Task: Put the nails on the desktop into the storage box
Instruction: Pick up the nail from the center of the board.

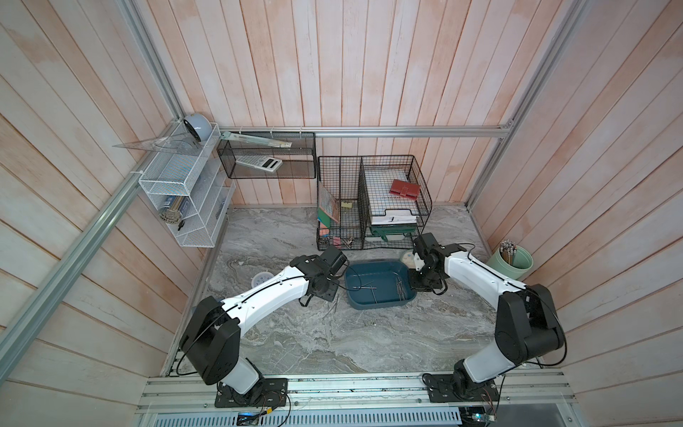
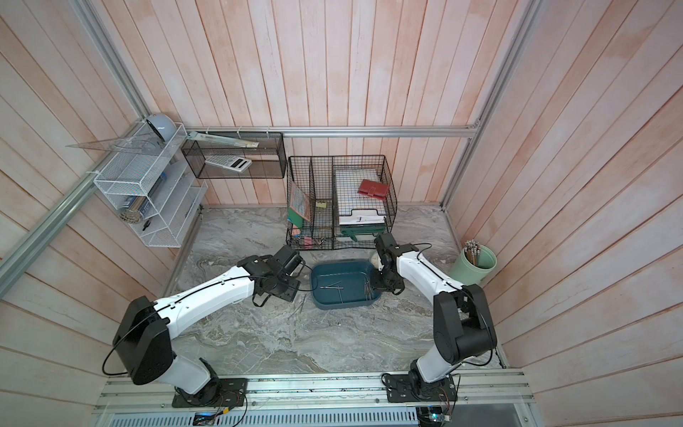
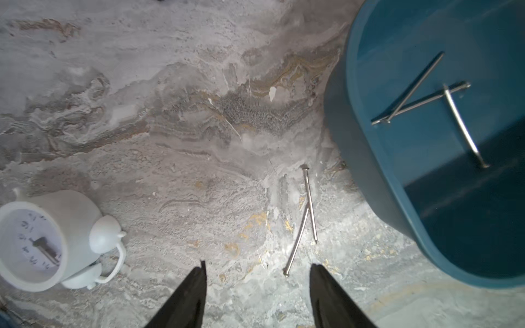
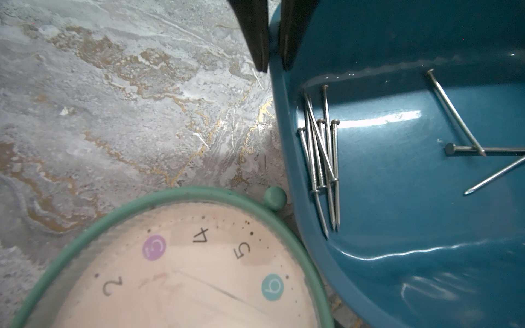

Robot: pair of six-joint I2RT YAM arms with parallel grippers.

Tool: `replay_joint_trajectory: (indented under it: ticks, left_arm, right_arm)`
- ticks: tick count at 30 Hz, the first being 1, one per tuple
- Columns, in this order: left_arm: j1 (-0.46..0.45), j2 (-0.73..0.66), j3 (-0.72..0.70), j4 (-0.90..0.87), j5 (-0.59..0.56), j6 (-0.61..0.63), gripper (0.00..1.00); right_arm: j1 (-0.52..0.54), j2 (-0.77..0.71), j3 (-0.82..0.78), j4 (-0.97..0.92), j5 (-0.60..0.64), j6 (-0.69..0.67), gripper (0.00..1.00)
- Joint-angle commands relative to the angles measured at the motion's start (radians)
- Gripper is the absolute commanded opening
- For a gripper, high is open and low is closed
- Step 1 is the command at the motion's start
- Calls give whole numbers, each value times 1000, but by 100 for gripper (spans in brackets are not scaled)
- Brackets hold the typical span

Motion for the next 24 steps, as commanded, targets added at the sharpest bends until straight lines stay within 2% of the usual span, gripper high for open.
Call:
replay_joint_trajectory:
  ticks: [1, 7, 16, 20, 24]
  left_arm:
    - [-6, 43, -18, 90, 31, -19, 62]
    - [-9, 83, -68, 188, 42, -31, 60]
    - [-15, 167, -52, 254, 74, -30, 56]
    - [-17, 189, -51, 262, 87, -33, 53]
    - [-16, 210, -49, 276, 86, -22, 45]
  right_arm:
    - [-16, 17, -52, -58, 75, 23, 0]
    - [-35, 26, -51, -68, 98, 27, 0]
    - [-40, -9, -39, -87, 121, 35, 0]
    - [-43, -26, -36, -95, 131, 37, 0]
    - [-45, -37, -28, -109, 140, 36, 0]
